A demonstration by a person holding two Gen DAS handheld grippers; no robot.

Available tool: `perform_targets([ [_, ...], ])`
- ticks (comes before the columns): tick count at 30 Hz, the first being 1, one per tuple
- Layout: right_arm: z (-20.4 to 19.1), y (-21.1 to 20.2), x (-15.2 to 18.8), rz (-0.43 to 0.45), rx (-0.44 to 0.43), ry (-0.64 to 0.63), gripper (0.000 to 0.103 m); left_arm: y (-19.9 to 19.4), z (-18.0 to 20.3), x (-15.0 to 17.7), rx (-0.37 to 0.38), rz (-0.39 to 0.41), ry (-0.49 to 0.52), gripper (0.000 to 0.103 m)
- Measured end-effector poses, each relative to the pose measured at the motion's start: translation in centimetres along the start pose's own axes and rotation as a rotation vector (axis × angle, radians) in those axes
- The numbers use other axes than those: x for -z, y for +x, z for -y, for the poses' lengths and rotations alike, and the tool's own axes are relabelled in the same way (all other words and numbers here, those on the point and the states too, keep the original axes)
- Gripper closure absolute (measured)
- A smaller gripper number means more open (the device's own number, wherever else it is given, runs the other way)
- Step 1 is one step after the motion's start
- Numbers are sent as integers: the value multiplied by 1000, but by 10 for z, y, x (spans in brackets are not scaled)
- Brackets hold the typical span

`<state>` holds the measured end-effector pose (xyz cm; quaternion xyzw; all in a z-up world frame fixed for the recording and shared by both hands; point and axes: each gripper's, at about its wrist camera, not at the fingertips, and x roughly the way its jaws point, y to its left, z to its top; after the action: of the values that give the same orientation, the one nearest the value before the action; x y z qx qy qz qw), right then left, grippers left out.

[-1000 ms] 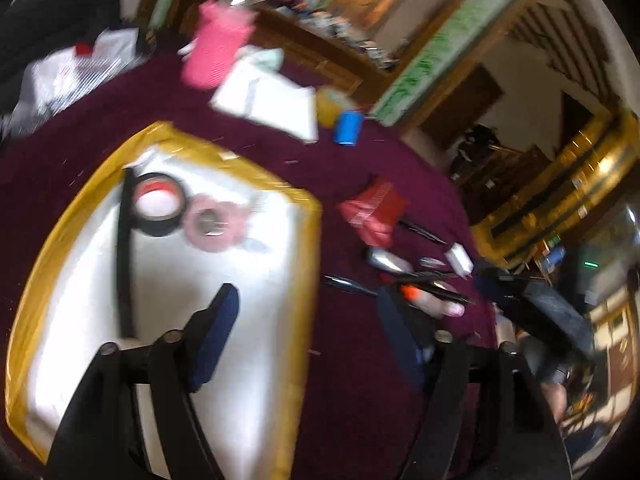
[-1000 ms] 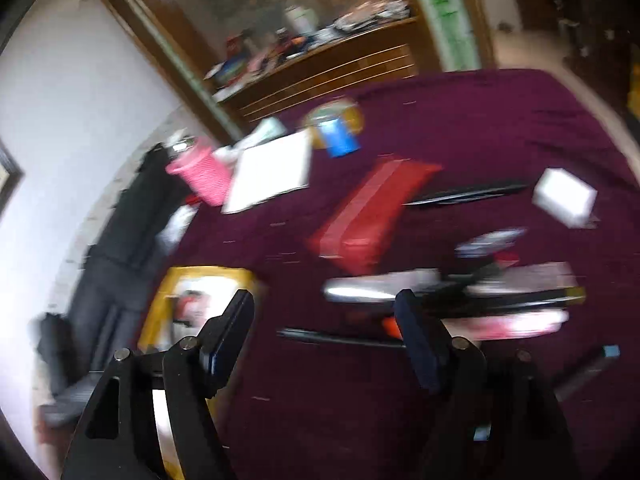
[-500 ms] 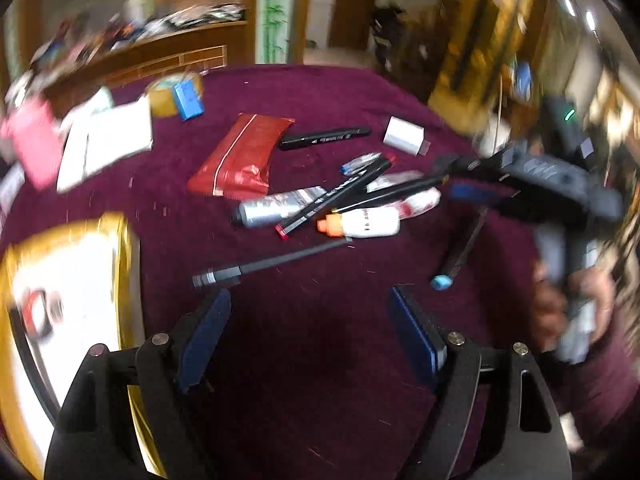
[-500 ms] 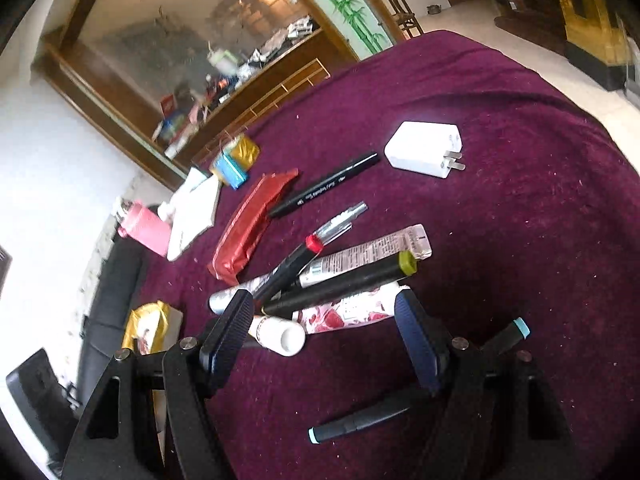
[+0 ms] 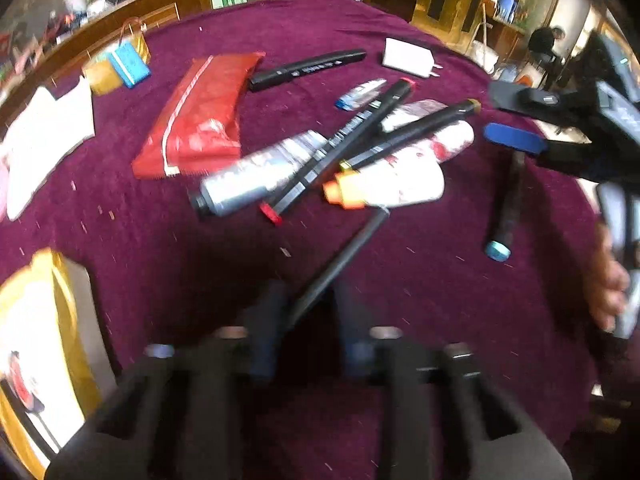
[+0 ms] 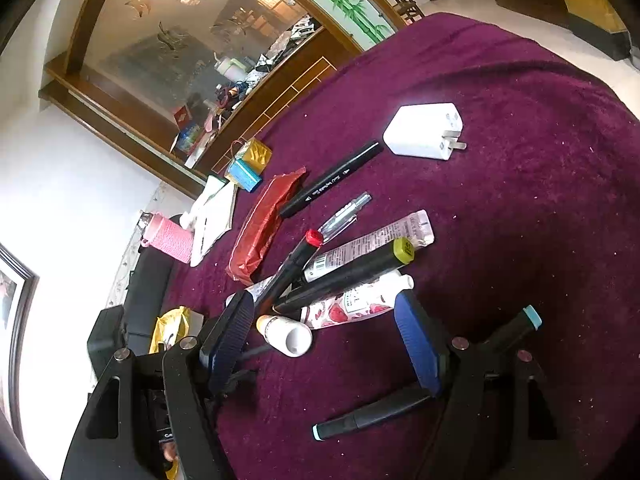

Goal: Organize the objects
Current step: 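Grasp a black marker with the left gripper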

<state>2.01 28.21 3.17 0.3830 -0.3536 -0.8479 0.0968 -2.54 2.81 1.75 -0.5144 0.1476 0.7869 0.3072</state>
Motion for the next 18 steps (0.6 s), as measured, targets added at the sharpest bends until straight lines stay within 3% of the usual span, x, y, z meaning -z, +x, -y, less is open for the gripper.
perform_targets([
  [2,0,2,2,-9,-3,6,35,-5,5,9,19,-3,-2,95],
  [11,1,9,7,-21,16,2,35,-2,33,13,-95,56,34,90],
  [14,2,7,6,-10,30,-2,35,1,37,14,-180,100,10,74],
  [15,2,7,6,-8,33,-4,35,0,37,16,-215,114,-5,64],
  [18,3,9,5,-9,42,-5,35,-2,25,21,-162,121,-87,64],
])
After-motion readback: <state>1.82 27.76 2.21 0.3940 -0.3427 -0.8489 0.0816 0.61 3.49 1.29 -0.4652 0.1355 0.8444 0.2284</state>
